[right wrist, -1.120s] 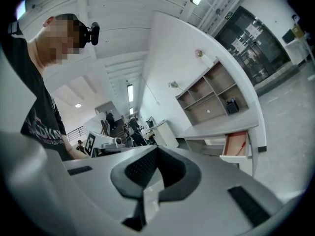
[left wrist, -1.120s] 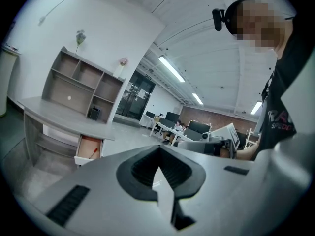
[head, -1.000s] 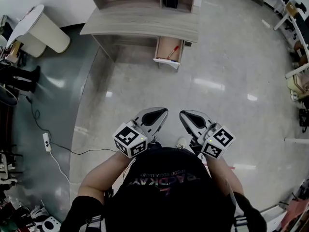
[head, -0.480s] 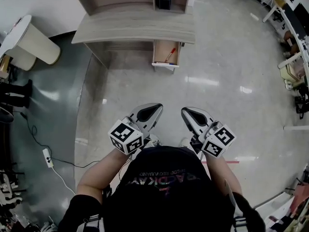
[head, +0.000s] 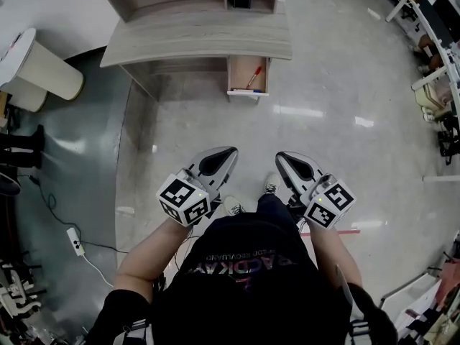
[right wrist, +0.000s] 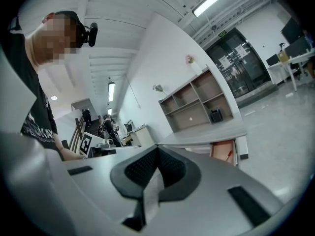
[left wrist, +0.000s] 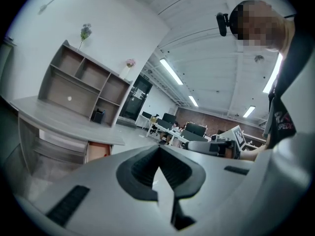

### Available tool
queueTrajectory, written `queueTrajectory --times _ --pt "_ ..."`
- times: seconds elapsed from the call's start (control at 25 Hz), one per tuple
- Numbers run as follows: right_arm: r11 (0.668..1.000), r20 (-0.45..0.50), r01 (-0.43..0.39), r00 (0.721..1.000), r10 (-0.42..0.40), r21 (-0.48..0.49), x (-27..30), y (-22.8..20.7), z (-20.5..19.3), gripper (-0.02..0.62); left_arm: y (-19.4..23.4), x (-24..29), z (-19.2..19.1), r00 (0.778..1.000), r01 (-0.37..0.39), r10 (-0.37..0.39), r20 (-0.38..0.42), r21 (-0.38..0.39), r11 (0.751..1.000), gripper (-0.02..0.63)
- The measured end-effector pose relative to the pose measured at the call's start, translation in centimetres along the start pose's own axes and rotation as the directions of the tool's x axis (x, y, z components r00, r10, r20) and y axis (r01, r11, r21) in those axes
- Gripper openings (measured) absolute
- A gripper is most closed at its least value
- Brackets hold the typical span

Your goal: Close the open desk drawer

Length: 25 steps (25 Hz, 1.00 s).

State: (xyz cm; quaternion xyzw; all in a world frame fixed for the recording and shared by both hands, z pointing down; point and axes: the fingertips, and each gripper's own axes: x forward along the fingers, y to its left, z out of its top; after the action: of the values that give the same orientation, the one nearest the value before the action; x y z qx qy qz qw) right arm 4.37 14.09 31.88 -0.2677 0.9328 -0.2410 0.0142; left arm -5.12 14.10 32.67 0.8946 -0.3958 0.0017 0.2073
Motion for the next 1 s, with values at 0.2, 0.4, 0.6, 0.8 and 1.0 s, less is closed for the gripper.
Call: queueTrajectory --times 0.2,0.4,0.6,0.8,1.0 --pt "1.0 -0.01 0.002 1.0 -0.002 0.001 0.6 -1.5 0.2 0.015 0.8 0.6 -0.2 1.0 -0.018 0.018 -0.001 -0.008 1.0 0.011" --pt "0.999 -0.034 -0.035 0.999 0.035 -0.001 2.6 -3.0 0.8 0.015 2.5 1.0 0.5 0.997 -0.076 0.076 0.013 -0.018 0.997 0.011" --pt "0.997 -0.054 -0.066 0.997 0.063 -0.043 4.6 -4.8 2.1 0.015 4.1 2.0 1.3 0.99 -0.139 0.139 0.009 0.017 0.99 0.011" --pt "0.992 -0.09 -0.099 0.992 0.092 -0.08 6.1 -6.9 2.7 0.015 5.2 3.7 2.3 0.981 -0.192 0.193 -0.002 0.098 0.976 0.011" --pt "0.99 -0.085 -0.119 0.99 0.113 -0.072 7.2 -9.6 3.5 0.015 6.7 5.7 2.9 0.972 -0.236 0.237 0.001 0.11 0.966 0.011"
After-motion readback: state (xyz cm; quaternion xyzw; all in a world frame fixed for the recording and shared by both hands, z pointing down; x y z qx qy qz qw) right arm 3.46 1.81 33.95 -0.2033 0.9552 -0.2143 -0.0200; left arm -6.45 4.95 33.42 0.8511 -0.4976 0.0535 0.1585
